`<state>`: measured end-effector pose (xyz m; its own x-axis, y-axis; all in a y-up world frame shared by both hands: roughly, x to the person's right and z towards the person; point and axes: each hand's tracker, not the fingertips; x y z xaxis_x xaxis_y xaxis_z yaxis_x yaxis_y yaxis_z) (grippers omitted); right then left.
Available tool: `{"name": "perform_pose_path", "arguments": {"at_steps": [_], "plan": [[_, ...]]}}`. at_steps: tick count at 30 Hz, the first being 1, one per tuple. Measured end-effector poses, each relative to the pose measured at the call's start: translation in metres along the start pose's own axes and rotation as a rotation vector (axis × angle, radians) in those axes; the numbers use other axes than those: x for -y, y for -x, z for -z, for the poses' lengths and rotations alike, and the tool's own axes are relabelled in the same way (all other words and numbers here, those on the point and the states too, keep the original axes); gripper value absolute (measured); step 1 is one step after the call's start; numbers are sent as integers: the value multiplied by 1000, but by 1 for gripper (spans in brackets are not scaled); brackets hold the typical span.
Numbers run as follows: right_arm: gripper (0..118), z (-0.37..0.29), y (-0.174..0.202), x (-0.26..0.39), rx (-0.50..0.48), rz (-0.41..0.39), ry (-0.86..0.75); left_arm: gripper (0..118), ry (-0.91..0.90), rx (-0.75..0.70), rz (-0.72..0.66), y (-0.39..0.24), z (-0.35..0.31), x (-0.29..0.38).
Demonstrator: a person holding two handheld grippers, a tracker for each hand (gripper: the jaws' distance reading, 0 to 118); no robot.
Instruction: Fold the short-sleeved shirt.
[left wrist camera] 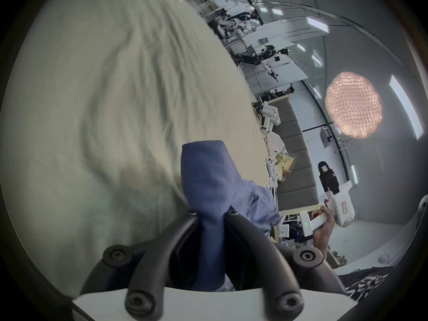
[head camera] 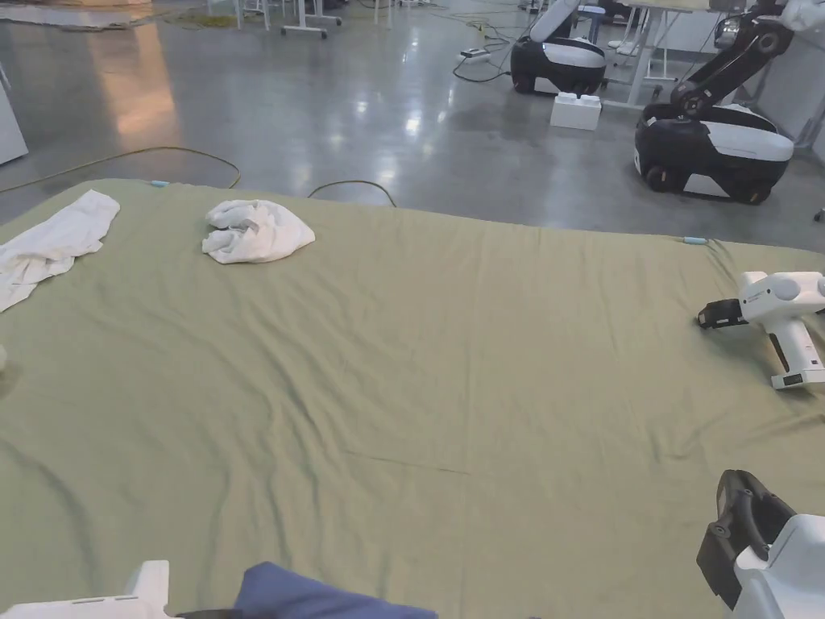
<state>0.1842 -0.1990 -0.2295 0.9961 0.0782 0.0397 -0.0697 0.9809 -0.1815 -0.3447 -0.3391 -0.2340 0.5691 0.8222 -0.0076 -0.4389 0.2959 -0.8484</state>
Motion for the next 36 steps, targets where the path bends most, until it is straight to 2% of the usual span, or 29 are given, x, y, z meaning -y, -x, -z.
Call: {"name": "perform_pose_path", "arguments": {"at_steps": [4, 8, 11, 18, 21, 26, 36], "plan": [[3, 5, 3, -2, -9, 1, -3, 9, -67, -106, 44, -38, -47, -16], [3, 8, 9, -2, -30, 1, -2, 9, -112, -372, 160, -74, -89, -30], [3, 10, 14, 1, -46, 6, 0, 9, -97, -500, 216, -99, -94, -28], [3, 11, 19, 6, -65, 25, 14, 10, -36, -506, 320, -153, -58, -10], [3, 10, 17, 8, -67, 26, 21, 10, -17, -450, 314, -164, -40, -5], [3, 7, 15, 15, -71, 20, 37, 10, 75, -451, 381, -188, 11, 16], [3, 2, 5, 27, -51, 30, 77, 10, 179, -467, 322, -193, 131, 58]]}}
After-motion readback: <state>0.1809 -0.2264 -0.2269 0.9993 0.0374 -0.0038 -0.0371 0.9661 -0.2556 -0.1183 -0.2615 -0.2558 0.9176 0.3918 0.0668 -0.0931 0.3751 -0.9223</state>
